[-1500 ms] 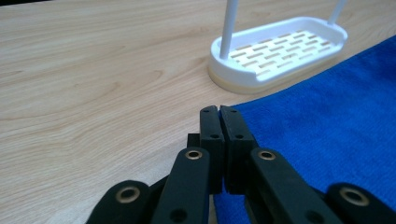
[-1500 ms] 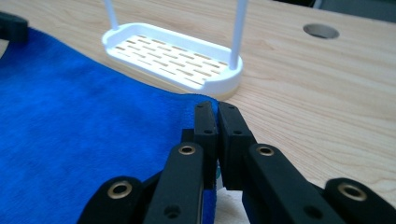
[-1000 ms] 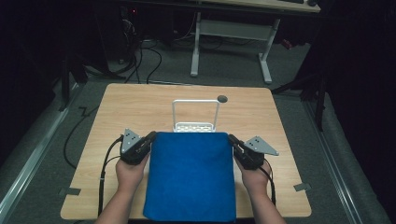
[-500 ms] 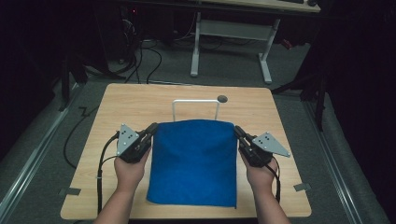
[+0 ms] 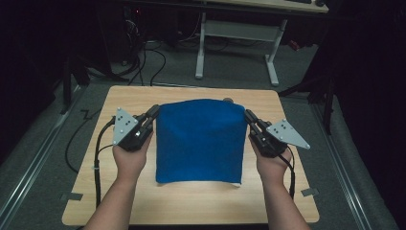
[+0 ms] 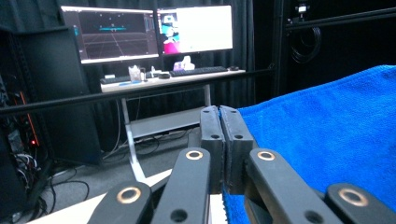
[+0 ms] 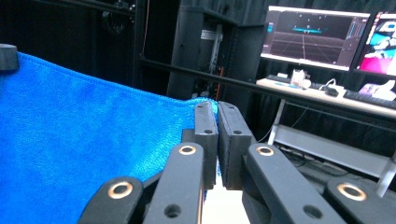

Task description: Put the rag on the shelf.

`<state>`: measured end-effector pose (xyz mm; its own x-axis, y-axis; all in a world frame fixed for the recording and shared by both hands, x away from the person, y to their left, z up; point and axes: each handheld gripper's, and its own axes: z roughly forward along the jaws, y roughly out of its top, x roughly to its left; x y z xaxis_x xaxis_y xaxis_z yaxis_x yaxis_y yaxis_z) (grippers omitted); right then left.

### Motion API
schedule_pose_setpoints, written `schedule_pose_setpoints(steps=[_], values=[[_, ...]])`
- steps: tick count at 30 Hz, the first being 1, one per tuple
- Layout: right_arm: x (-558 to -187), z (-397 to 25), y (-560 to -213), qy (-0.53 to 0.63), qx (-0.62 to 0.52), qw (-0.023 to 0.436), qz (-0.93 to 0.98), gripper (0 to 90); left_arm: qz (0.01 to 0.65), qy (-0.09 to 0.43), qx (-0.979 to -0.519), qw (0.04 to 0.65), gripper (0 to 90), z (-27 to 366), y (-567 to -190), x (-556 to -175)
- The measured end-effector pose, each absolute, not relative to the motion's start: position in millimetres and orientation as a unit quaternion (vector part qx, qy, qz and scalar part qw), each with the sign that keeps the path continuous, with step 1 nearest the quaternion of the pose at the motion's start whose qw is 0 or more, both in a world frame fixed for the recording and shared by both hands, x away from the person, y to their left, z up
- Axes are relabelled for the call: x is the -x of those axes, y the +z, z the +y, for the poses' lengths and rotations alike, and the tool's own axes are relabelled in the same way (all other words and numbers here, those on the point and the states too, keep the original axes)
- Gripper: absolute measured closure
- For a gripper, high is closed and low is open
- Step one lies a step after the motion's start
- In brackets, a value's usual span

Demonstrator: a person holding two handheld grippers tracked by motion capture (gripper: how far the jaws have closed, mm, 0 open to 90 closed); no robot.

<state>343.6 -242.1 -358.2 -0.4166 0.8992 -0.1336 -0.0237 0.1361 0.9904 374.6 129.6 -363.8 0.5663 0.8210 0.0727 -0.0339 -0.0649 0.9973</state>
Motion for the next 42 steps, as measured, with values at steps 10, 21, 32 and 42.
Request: schedule_pose_setpoints(steps=[10,21,32,42], values=[[-348,-245,-344,0.563,-0.344,0.426,0.619,87.6,0.297,0.365,-0.634,0.614,89.2,131,-344,-382],[-365,-250,-335,0.555,-0.351,0.433,0.617,87.9,0.297,0.373,-0.636,0.606,89.3,128,-339,-406],[-406,-253,-335,0.550,-0.377,0.425,0.613,88.0,0.340,0.370,-0.637,0.585,89.4,127,-346,-456],[-458,-255,-329,0.526,-0.395,0.426,0.622,88.0,0.346,0.391,-0.650,0.551,89.4,119,-342,-499]])
